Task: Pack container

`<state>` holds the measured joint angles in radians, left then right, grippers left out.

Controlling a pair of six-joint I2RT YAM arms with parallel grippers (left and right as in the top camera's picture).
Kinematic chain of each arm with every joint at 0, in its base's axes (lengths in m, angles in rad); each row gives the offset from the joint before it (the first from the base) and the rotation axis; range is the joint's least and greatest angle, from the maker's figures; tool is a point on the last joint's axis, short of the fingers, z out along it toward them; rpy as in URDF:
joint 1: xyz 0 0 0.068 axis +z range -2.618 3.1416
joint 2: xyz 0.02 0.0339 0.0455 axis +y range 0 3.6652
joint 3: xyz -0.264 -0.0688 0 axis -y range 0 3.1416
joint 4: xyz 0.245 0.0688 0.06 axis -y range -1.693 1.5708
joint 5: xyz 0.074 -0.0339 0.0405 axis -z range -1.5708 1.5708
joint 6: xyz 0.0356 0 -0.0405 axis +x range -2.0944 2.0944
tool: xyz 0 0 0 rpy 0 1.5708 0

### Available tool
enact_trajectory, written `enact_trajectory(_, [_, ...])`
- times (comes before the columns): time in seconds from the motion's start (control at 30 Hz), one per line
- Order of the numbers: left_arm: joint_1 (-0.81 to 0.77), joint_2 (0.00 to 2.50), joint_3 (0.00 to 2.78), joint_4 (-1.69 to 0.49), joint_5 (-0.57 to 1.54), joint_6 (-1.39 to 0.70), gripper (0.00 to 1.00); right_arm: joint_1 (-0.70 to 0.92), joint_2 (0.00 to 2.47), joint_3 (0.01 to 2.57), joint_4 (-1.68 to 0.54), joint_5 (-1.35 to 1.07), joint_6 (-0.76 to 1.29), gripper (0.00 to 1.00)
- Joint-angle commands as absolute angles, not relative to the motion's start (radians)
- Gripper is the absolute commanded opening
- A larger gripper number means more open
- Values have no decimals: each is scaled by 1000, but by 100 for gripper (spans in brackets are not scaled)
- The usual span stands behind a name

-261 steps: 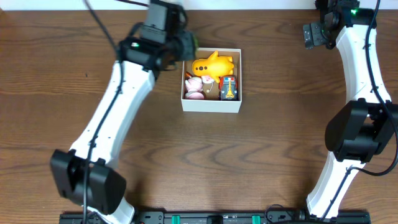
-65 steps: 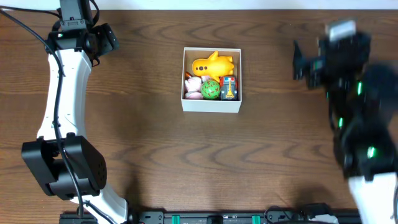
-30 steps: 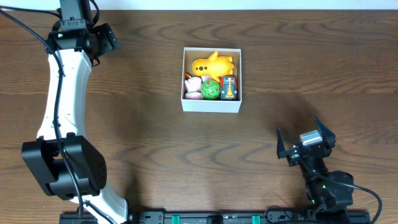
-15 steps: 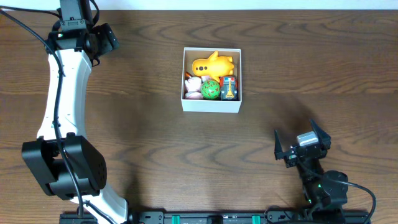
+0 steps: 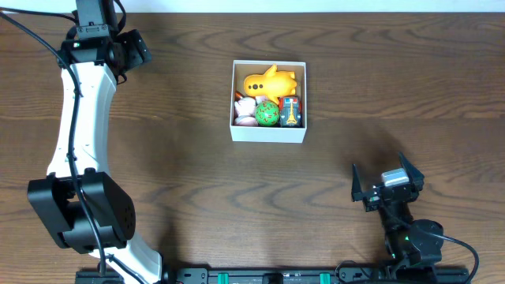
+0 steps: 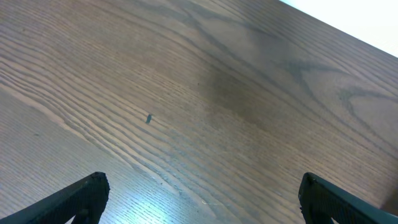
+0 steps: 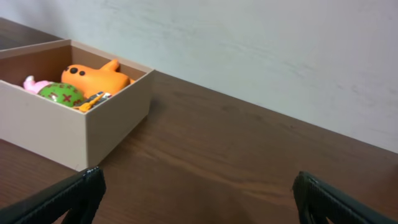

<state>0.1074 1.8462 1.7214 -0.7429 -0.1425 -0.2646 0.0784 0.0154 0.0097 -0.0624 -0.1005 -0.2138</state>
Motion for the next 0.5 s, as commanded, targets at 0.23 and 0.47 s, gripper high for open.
enact_trajectory(0.23, [107, 1845, 1736, -743, -158, -263, 98, 46, 6, 6, -63, -94, -195, 99])
enact_trajectory(0.47, [107, 1845, 1736, -743, -159, -263, 98, 46, 6, 6, -63, -94, -195, 99])
